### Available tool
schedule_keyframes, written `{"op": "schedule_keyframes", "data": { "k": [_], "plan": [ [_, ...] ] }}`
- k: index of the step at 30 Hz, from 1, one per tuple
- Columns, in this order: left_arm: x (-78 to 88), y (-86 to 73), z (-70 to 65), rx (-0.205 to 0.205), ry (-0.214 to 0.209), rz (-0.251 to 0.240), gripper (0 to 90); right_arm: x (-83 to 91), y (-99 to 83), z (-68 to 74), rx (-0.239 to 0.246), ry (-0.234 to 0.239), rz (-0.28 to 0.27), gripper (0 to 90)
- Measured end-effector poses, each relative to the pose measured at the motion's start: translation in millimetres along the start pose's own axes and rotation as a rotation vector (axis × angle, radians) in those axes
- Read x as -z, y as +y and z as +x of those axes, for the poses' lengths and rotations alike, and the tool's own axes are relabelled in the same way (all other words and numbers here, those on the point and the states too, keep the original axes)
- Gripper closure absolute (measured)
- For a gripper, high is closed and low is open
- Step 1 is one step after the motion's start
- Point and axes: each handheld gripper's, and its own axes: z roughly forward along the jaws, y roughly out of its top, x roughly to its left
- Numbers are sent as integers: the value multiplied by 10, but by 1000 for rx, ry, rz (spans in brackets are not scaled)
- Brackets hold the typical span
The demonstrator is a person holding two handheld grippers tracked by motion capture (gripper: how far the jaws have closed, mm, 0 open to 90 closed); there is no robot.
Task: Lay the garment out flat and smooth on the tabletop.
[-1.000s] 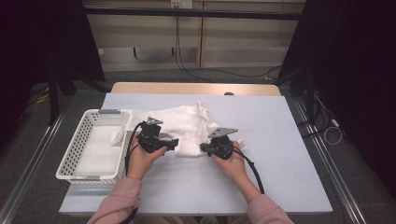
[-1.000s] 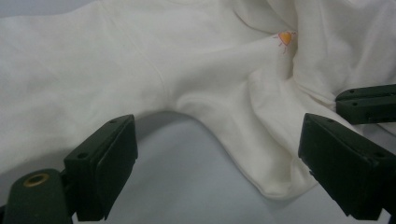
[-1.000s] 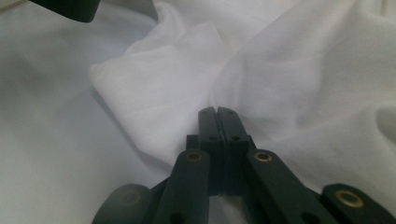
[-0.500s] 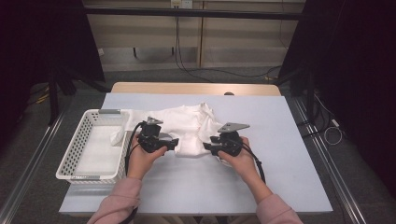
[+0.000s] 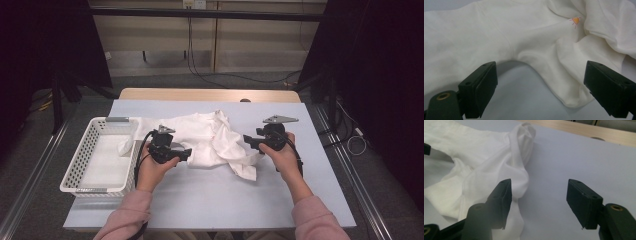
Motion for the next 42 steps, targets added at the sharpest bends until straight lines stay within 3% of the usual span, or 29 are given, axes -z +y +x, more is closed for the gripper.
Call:
{"op": "schedule_keyframes", "data": {
  "k": [7, 14, 17, 21, 27, 30, 31, 34, 37, 39, 42],
  "plan": [
    [-7, 7, -23, -2, -5, -1, 120, -11, -175, -14, -28, 38, 34, 428],
    [9, 24, -33, -6, -5, -13, 120, -32, -340, 113, 4, 80, 62, 472],
    [1, 32, -43, -10, -6, -7, 120, -13, -457, 241, 55, 95, 70, 476],
    [-7, 47, -65, -15, -8, -16, 120, 2, -552, 345, 88, 106, 102, 492],
    [-14, 60, -74, -14, -11, -17, 120, 91, -589, 325, 88, 118, 83, 430],
    [-19, 63, -71, -13, -15, -14, 120, 193, -529, 273, 67, 88, 43, 335],
    [-17, 67, -67, -8, -12, -8, 118, 254, -471, 216, 51, 51, 13, 285],
    [-15, 64, -59, -15, -11, -11, 114, 296, -439, 133, 23, 54, -10, 306],
    [-11, 60, -56, -10, -10, -13, 107, 266, -477, 86, 26, 26, 10, 299],
    [8, 63, -28, -47, -5, 14, 105, 243, -521, 58, 25, 5, 30, 300],
    [8, 59, -34, -32, -6, 8, 105, 238, -579, 11, 28, -8, 44, 346]
  ]
}}
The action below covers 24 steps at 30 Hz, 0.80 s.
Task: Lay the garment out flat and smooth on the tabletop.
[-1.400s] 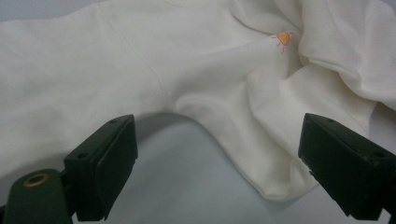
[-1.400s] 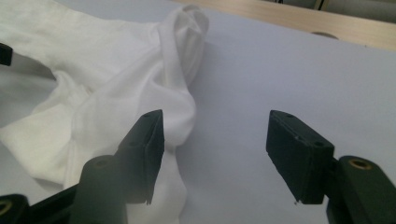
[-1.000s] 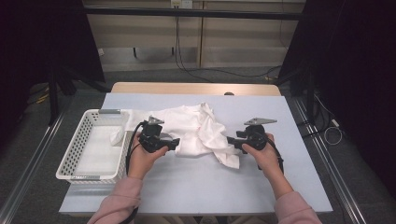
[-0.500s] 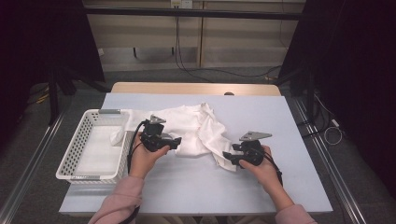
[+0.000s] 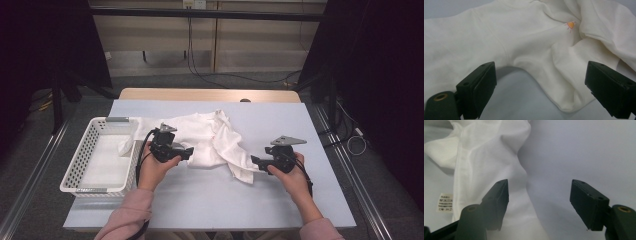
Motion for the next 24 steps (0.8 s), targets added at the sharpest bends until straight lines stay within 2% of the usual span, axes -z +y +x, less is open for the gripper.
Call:
{"op": "schedule_keyframes", "data": {
  "k": [1, 2, 7, 8, 10, 11, 13, 15, 16, 17, 18, 19, 24],
  "plan": [
    [0, 0, 0, 0, 0, 0, 105, 10, -20, -8, -7, 0, 9, 371],
    [-9, -5, -14, 24, -2, -20, 105, 10, -20, -8, -7, 0, 9, 371],
    [-10, -4, -21, 17, -5, -15, 105, 2, -122, -22, 6, 4, 32, 452],
    [-6, -2, -23, 16, -5, -20, 105, -13, -158, 12, 23, 9, 52, 476],
    [-4, -1, -23, 18, -2, -22, 105, -25, -173, 22, 36, 2, 57, 476],
    [-2, -1, -21, 19, 0, -24, 105, -49, -202, 47, 42, -2, 74, 513],
    [0, -1, -23, 18, -2, -23, 105, -65, -217, 52, 58, -3, 72, 528],
    [-5, -1, -29, 14, -3, -20, 105, -61, -217, 87, 76, 6, 70, 664],
    [-5, -1, -29, 14, -3, -20, 105, -61, -217, 87, 76, 6, 70, 664],
    [-9, -1, -29, 12, -4, -19, 106, -64, -230, 125, 81, 13, 61, 788],
    [-15, -2, -33, 14, -2, -20, 106, -64, -230, 125, 81, 13, 61, 788],
    [-24, -2, -45, 15, 1, -18, 106, -61, -233, 152, 81, 30, 63, 876],
    [-15, 11, -60, 13, -3, -22, 110, -57, -232, 156, 76, 34, 63, 890]
  ]
}}
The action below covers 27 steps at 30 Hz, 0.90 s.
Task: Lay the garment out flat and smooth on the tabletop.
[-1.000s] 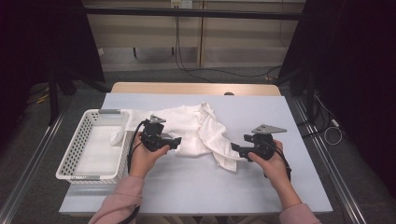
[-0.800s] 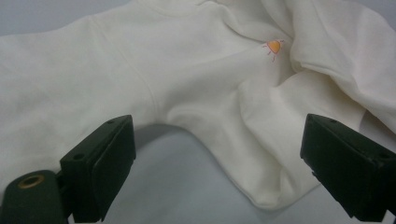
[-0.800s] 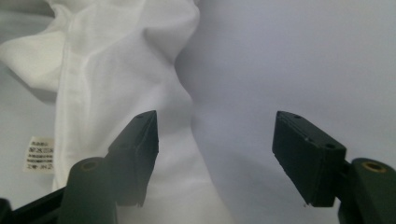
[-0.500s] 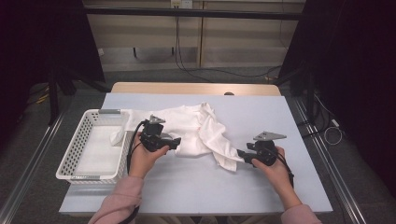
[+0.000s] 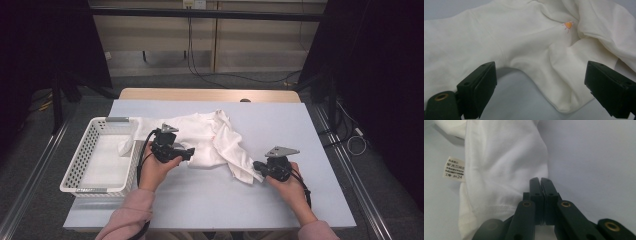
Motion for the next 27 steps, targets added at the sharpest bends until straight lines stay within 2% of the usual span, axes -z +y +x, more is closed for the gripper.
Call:
{"op": "schedule_keyframes", "data": {
  "k": [4, 6, 10, 13, 14, 16, 19, 24, 27],
  "plan": [
    [-3, 8, 3, -6, -2, -6, 110, 45, 21, -31, -2, -5, -11, 891],
    [-8, 9, 3, -7, -7, -1, 110, 134, 53, -93, -6, -17, -52, 892],
    [-9, 13, -6, 0, -9, -5, 110, 222, 84, -138, -7, -34, -77, 892],
    [-9, 19, -12, -4, -4, -6, 110, 355, 137, -225, -21, -49, -130, 892],
    [-9, 19, -12, -4, -4, -6, 110, 393, 156, -239, -35, -52, -142, 892],
    [-11, 19, -11, -8, -7, -4, 110, 452, 183, -280, -35, -59, -160, 892],
    [-12, 19, -13, -9, -11, -3, 110, 491, 203, -309, -47, -66, -166, 892],
    [-10, 29, -28, -12, -14, -5, 110, 585, 257, -395, -39, -106, -183, 891],
    [-7, 32, -28, -9, -12, -9, 110, 684, 350, -445, -27, -131, -186, 892]
  ]
}}
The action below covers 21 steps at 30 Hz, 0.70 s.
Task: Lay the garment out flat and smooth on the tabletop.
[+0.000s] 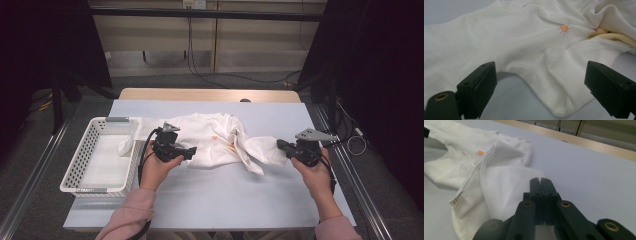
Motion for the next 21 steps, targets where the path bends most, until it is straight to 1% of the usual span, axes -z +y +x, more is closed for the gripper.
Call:
{"op": "schedule_keyframes", "data": {
  "k": [1, 2, 4, 6, 7, 8, 9, 10, 12, 13, 14, 15, 17, 18, 20, 21],
  "plan": [
    [0, 0, 0, 0, 0, 0, 110, 0, 0, 0, 0, 0, 0, 892],
    [1, 0, -1, 0, 1, 0, 110, 32, 59, -38, 7, -17, -7, 892],
    [2, 0, -3, 0, -4, 3, 110, 43, 85, -59, 11, -23, -7, 892],
    [3, 2, 0, -5, -3, 3, 110, 57, 128, -125, 8, -44, 2, 891],
    [3, 2, 0, -5, -3, 3, 110, 57, 128, -125, 8, -44, 2, 891],
    [4, 2, -4, 2, -3, -1, 110, 58, 135, -141, 5, -54, 5, 892],
    [3, 3, -1, -1, -6, -2, 110, 55, 137, -158, 10, -56, 9, 892],
    [2, 3, 1, 3, -8, -5, 110, 48, 131, -189, 12, -73, 18, 891],
    [2, 2, 5, 1, -9, -3, 110, 46, 125, -209, 10, -72, 21, 891],
    [2, 2, 7, -1, -8, -2, 110, 42, 116, -231, 4, -75, 23, 891],
    [3, 3, 8, -2, -7, 0, 110, 47, 98, -276, -13, -88, 32, 891],
    [5, 5, 8, -3, -4, 7, 110, 47, 98, -276, -13, -88, 32, 891],
    [5, 5, 10, -3, -5, 6, 110, 58, 75, -316, -29, -92, 37, 891],
    [2, 3, 9, -3, -2, 3, 110, 74, 50, -356, -31, -104, 36, 891],
    [-1, 1, 10, -2, -6, -2, 110, 83, 36, -372, -39, -106, 38, 891],
    [2, 4, 11, -5, -4, 7, 110, 89, 20, -398, -34, -114, 40, 891]
  ]
}}
